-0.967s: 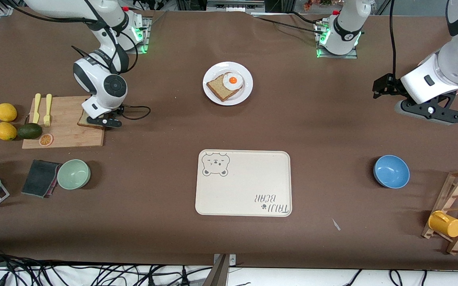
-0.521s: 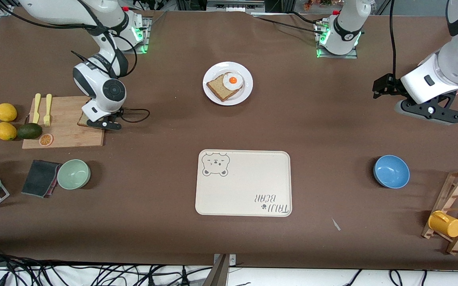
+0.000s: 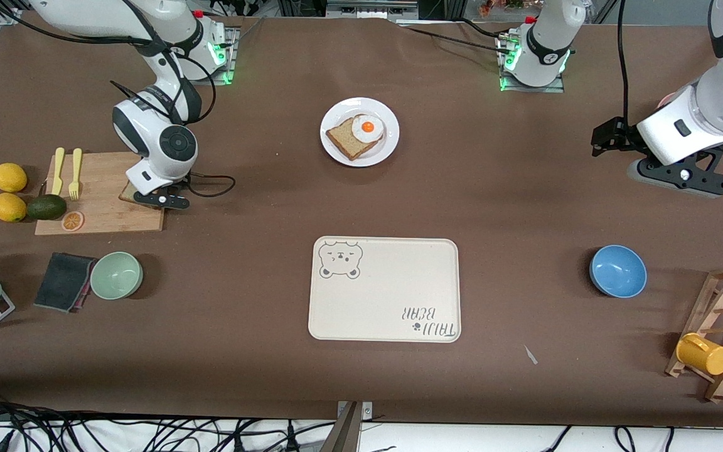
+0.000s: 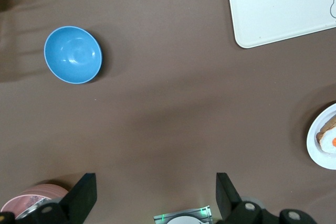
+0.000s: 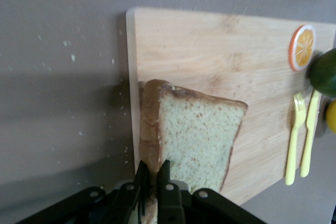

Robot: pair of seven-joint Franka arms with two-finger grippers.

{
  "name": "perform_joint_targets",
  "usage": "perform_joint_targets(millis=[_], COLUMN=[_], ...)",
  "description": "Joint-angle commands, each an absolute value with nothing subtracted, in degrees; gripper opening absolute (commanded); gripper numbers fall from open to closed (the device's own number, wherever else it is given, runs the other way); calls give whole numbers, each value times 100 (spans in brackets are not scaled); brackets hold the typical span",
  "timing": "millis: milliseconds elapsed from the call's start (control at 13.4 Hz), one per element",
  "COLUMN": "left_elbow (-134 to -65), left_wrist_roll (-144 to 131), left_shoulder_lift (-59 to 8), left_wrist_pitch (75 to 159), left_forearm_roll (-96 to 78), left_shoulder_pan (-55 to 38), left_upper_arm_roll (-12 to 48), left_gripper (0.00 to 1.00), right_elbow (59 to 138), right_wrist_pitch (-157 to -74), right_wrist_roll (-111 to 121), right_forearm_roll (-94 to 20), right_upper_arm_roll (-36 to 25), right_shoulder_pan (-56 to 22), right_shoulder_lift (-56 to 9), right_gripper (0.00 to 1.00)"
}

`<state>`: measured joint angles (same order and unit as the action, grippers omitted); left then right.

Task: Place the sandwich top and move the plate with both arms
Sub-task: 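Lift the bread slice with the right gripper and carry it to the plate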

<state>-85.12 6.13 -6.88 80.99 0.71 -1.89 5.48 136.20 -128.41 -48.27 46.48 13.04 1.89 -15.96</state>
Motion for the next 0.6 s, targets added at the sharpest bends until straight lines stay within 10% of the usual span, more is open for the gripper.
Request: perform_joint_targets(millis=[0,521], left_elbow=[-8499,-8517], left_wrist_roll=[703,703], left_shoulder_lift=[-633,-633], left_wrist_pitch=[8024,8016], left_forearm_roll=[-123,-123], left_shoulder_pan=[-62,-62], left_upper_arm_roll=[554,554], left_gripper=[100,100], right_elbow=[13614,13316], right_wrist_pitch=[-12561,-12411], right_wrist_roll=[-4790,-4192], right_forearm_roll=[4597,3402], right_upper_arm_roll=[1747,3319], right_shoulder_pan=[193,185], right_shoulder_lift=[-1336,-563], right_gripper=[0,0])
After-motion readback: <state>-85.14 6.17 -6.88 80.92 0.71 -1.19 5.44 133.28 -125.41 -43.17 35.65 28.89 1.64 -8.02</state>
